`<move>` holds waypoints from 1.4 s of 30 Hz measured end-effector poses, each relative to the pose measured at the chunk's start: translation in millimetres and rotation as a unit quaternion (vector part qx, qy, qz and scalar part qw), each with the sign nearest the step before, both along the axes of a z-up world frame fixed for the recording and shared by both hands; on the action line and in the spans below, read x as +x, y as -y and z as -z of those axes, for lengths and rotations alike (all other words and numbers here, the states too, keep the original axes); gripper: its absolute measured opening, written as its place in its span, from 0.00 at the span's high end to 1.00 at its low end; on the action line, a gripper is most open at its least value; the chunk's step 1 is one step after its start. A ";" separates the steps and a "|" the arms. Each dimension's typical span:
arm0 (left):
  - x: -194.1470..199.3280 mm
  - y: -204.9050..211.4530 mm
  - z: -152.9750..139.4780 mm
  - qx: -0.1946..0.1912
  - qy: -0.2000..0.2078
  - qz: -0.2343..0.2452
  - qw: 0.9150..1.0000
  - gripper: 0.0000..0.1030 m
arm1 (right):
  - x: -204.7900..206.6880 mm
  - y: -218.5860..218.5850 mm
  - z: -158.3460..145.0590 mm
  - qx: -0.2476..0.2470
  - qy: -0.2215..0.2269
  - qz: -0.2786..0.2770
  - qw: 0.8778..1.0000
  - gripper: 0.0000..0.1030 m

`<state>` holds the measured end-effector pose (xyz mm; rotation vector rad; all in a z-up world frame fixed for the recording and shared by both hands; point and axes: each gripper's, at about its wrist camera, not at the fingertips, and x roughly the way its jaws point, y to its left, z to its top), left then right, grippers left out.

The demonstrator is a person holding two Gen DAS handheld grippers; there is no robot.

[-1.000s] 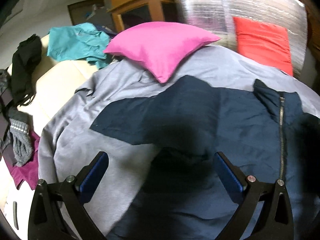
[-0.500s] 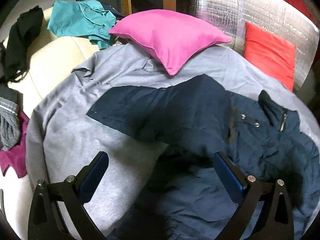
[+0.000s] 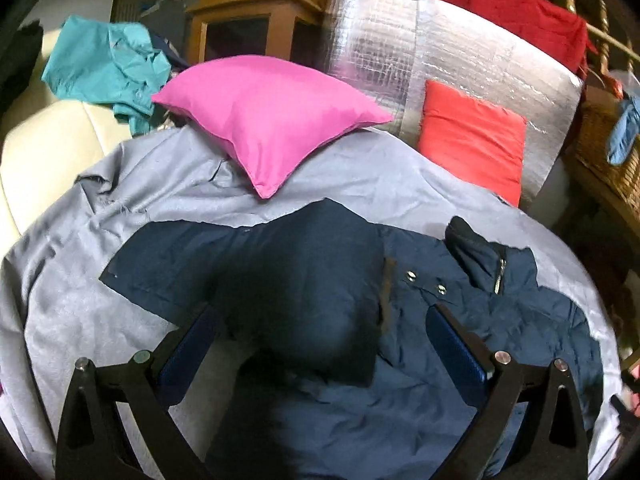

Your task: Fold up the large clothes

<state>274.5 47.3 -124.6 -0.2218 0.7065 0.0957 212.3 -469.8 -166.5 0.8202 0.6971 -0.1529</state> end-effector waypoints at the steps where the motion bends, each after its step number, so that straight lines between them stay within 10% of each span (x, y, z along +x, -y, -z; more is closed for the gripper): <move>1: 3.2 -4.9 -0.2 -0.004 -0.004 -0.004 1.000 0.00 | 6.1 1.6 2.1 0.007 0.002 -0.010 1.000 0.35; 18: 29.7 40.4 21.3 -0.054 -0.059 0.040 0.996 0.00 | 53.9 -25.0 42.2 -0.023 -0.092 -0.044 0.995 0.58; 23: 29.3 71.4 51.2 0.005 -0.114 0.061 0.992 0.00 | 55.9 -26.6 45.3 -0.018 -0.098 -0.032 0.994 0.59; 31: 31.3 35.2 42.8 -0.122 -0.130 0.021 0.984 0.00 | 57.5 -29.7 46.1 -0.024 -0.102 -0.028 0.994 0.59; 42: 18.4 57.5 64.1 -0.164 -0.188 0.075 0.965 0.00 | 55.5 -31.1 47.5 -0.019 -0.107 -0.018 0.994 0.59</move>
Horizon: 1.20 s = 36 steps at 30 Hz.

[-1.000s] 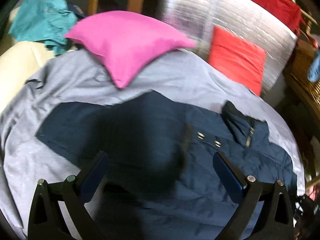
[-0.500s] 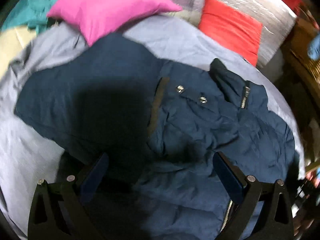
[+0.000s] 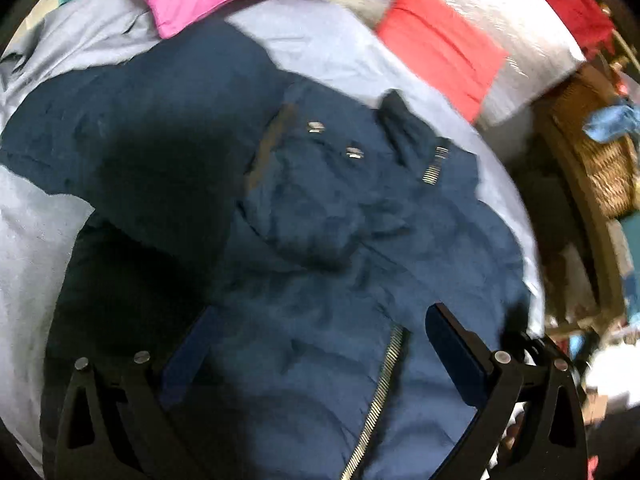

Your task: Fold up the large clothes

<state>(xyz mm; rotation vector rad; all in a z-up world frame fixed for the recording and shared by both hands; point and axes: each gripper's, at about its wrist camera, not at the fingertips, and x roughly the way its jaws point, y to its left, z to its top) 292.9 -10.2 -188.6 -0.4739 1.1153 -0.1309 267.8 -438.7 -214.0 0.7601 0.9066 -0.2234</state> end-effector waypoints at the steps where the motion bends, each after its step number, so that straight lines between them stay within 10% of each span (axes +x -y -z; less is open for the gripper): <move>1: 8.3 -5.5 7.5 -0.004 -0.009 -0.021 1.000 0.00 | -0.3 0.6 0.6 0.003 0.001 0.000 1.000 0.59; 13: 57.2 -33.8 28.1 -0.055 0.019 -0.144 0.988 0.03 | 0.8 1.1 0.2 -0.004 0.004 -0.009 1.000 0.58; 17: 57.9 -22.9 28.4 -0.020 -0.001 -0.132 0.991 0.67 | 0.3 1.6 -2.3 -0.007 0.011 -0.015 1.000 0.61; 20: 53.7 -23.8 26.6 -0.036 0.006 -0.132 0.991 0.84 | -2.5 0.2 -7.4 -0.017 0.018 -0.014 1.000 0.66; 29: 17.6 -5.8 8.5 0.035 0.027 -0.078 0.996 0.86 | -2.1 -1.5 -7.7 -0.035 0.008 -0.026 0.999 0.69; 33: 3.0 -29.3 8.0 -0.005 -0.003 -0.056 0.998 0.81 | -10.1 -2.2 -21.7 -0.056 0.012 -0.017 0.998 0.49; 36: -18.4 -50.4 -17.6 -0.016 0.033 -0.034 0.999 0.58 | -26.5 1.7 -41.7 -0.061 0.044 0.001 0.997 0.46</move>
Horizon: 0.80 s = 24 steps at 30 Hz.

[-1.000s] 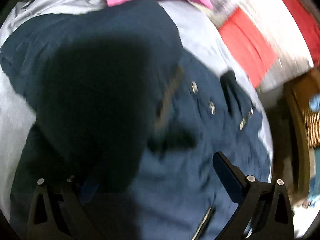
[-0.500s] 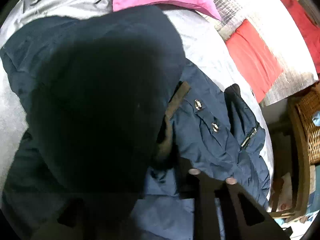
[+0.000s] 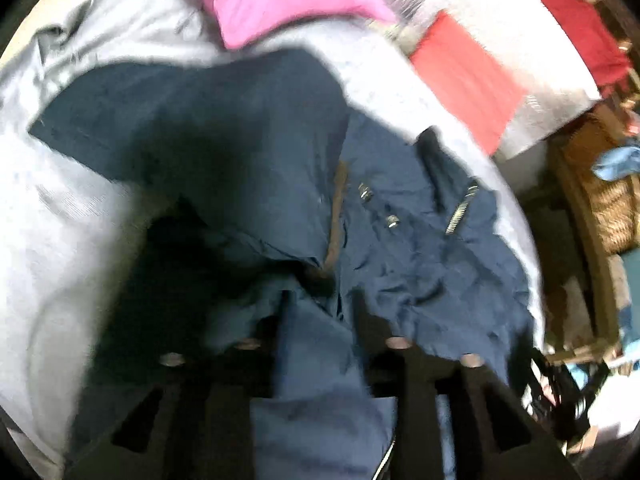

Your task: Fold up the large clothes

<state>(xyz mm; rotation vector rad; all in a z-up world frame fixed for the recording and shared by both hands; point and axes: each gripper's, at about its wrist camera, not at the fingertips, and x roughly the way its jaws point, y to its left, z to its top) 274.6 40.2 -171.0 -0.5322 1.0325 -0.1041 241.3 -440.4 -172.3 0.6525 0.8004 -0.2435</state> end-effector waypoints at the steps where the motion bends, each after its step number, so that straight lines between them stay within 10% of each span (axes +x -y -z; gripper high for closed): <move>1: -8.7 -13.1 -10.7 0.001 0.024 -0.007 1.000 0.42 | -6.9 1.8 -5.9 0.004 0.011 0.007 1.000 0.46; 6: -32.4 -98.8 -31.6 0.023 0.090 -0.130 0.987 0.26 | -31.0 -3.4 -23.3 0.022 0.062 0.016 0.998 0.46; 13: 14.4 -168.6 60.9 -0.192 0.025 -0.242 0.951 0.25 | -15.1 -43.9 -17.2 -0.004 0.056 -0.034 0.998 0.46; 19: 56.3 -174.7 84.2 -0.210 0.027 -0.256 0.943 0.27 | -4.0 -55.9 -10.6 -0.002 0.051 -0.042 0.998 0.46; 24: 72.2 -177.6 80.5 -0.170 0.028 -0.251 0.952 0.74 | 0.7 -56.2 -11.1 -0.014 0.046 -0.047 0.998 0.46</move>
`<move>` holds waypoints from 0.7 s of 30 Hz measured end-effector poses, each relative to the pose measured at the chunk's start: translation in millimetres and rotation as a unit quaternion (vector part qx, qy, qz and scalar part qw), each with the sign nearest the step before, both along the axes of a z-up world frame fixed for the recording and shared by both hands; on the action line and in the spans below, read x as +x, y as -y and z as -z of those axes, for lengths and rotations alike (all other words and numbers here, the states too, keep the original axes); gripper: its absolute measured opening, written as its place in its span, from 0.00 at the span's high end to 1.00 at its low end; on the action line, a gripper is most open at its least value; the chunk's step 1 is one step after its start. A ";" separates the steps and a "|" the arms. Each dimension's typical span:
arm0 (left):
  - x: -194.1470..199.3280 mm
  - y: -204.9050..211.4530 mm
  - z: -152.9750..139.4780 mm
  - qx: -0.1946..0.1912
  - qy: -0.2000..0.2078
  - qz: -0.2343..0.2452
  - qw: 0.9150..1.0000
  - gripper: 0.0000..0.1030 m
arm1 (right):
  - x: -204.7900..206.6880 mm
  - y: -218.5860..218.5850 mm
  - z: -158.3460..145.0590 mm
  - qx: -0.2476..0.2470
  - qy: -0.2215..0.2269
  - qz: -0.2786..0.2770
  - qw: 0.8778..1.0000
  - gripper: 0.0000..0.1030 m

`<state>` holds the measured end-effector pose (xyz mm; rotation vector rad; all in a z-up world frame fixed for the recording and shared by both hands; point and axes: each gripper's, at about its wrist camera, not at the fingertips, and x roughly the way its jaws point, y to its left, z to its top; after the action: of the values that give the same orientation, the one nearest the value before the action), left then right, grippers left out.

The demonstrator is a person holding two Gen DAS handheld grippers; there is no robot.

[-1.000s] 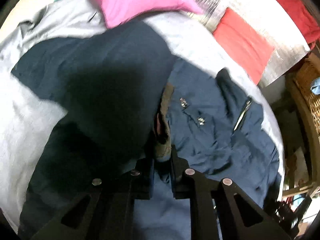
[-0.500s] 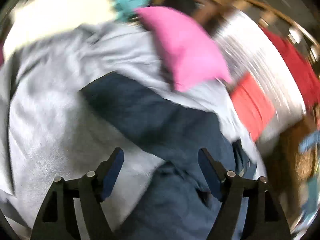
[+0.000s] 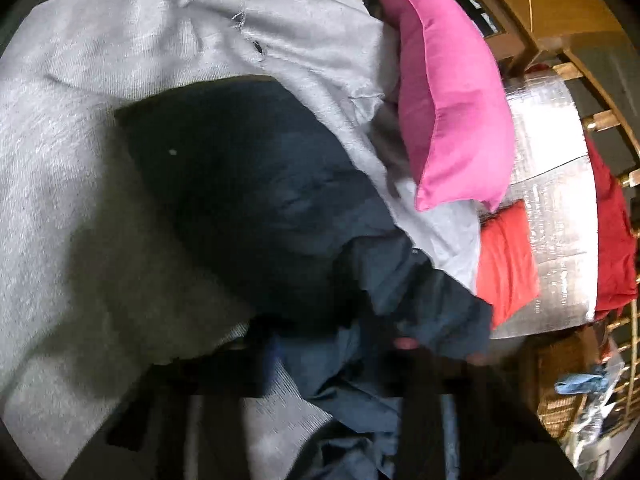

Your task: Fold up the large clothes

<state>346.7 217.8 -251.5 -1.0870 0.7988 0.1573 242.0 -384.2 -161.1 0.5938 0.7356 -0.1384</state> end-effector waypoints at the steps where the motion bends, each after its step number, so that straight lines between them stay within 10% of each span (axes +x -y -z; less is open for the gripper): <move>1: 3.1 1.7 -1.3 0.008 0.000 0.000 1.000 0.81 | 0.3 1.3 -0.7 -0.002 0.001 0.002 1.000 0.46; 8: -4.2 73.1 -108.3 0.178 0.115 0.078 0.974 0.88 | -6.2 17.8 -6.7 0.002 0.013 0.025 1.000 0.46; 15: -28.4 231.7 -161.2 0.287 0.234 0.275 0.887 0.88 | -18.5 37.3 -9.1 0.021 0.018 0.042 0.999 0.46; 21: -23.3 343.3 -102.6 0.330 0.128 0.495 0.794 0.47 | -23.8 53.6 -11.0 0.043 0.025 0.055 0.997 0.46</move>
<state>323.4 -125.5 -148.9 0.0653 0.8761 -0.5651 218.2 -437.8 -150.2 0.7179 0.6634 -0.1948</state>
